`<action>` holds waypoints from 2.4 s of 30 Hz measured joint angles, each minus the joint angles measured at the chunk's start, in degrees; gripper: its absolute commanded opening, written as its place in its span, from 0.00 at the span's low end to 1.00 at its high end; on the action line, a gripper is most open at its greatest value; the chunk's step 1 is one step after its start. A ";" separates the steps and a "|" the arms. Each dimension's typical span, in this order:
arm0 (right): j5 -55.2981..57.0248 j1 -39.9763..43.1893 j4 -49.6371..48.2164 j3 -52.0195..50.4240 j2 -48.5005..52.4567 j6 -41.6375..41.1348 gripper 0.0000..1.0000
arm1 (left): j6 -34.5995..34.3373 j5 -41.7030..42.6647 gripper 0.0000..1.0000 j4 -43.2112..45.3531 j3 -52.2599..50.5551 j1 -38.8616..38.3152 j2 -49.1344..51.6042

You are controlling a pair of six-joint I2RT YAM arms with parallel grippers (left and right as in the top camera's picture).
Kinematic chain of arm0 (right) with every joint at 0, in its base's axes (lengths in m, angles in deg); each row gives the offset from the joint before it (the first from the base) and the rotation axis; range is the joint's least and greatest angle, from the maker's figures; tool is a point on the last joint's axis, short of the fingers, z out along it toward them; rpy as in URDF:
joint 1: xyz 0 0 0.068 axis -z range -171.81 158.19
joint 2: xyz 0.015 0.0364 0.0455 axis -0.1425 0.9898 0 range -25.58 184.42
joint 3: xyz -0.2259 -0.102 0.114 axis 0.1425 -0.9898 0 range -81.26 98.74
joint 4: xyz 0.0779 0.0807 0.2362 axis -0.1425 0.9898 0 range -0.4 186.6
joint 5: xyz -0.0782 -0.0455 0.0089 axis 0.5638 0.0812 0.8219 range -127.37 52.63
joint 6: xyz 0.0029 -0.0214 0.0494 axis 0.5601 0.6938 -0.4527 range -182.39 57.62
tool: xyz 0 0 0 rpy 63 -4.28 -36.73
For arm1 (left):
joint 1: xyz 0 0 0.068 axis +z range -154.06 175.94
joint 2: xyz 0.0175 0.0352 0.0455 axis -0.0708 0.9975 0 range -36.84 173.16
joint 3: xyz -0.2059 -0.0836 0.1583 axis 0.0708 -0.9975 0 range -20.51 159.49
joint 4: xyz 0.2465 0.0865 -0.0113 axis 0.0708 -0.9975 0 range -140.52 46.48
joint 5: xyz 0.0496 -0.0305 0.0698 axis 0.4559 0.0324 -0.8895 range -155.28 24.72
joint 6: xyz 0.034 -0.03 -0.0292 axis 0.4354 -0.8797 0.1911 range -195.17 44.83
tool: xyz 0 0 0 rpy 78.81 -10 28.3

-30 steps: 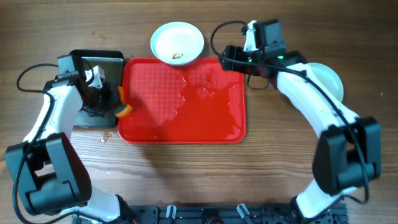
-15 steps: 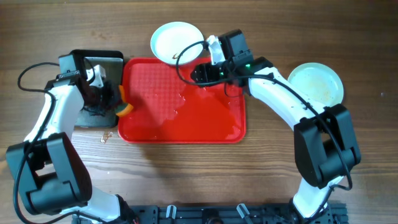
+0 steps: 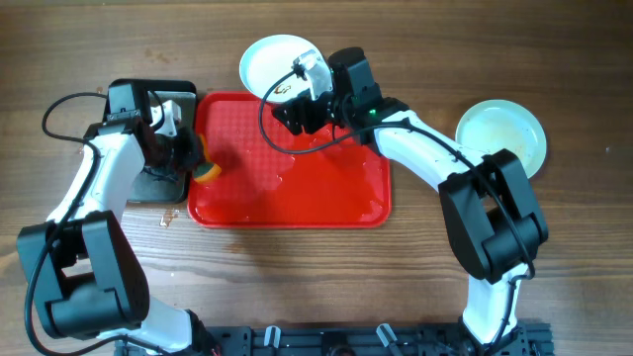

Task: Clean dirty plates on tray and stack at the side
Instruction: 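Reach the right gripper to the top plate and grasp its rim, then drag the top plate down to the tray center with the right gripper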

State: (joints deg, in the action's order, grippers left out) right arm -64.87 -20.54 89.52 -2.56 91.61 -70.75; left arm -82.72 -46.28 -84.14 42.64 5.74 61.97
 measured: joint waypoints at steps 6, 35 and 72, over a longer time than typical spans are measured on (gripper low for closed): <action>9.97 0.48 2.36 0.04 0.37 -8.22 0.97 | 0.02 0.00 0.04 0.00 0.00 0.00 0.00; 10.84 0.04 -12.48 1.77 6.54 -14.82 0.99 | 1.33 0.00 0.04 -0.35 0.00 0.00 0.00; 8.90 -6.86 1.81 7.72 11.67 -18.47 1.00 | 1.33 0.00 0.04 -0.24 0.00 0.00 0.00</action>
State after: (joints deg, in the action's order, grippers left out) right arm -55.98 -27.40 91.34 5.15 103.28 -89.21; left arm -81.39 -46.28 -84.38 42.64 5.74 61.97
